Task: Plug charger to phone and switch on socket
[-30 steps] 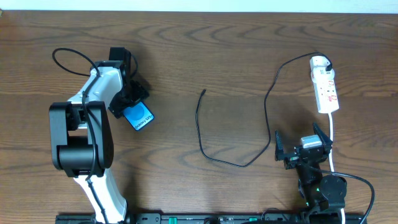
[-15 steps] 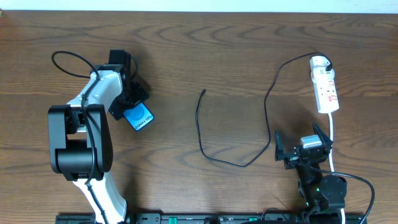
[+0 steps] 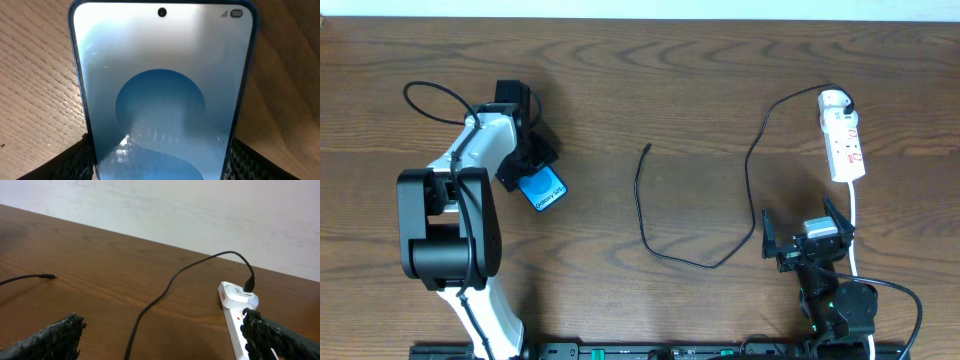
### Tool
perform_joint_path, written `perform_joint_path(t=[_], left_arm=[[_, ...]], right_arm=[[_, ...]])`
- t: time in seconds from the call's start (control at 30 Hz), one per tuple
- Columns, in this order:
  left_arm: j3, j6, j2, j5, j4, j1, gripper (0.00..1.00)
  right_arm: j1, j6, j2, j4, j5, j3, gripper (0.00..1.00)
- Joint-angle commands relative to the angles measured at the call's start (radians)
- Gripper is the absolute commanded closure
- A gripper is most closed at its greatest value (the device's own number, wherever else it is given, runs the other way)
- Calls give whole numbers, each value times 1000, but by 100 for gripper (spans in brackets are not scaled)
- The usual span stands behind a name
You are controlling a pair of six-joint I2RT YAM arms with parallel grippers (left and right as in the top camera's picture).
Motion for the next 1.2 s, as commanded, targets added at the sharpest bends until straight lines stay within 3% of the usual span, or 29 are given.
perform_joint_path(t=[0.0,0.33,0.87,1.17], left_arm=[[9,11,18,-2,-71,1,29],[50,-33,-116,159,-82,1,30],[50,-286,-217,640,-66,20,30],[50,-484,-217,792,-66,20,30]], right_arm=[[-6,10,-5,-3,1,-2,1],[-6,10,-5,-3,1,-2,1],[-6,10,-5,-3,1,-2,1],[-6,11,-5,-3,1,-2,1]])
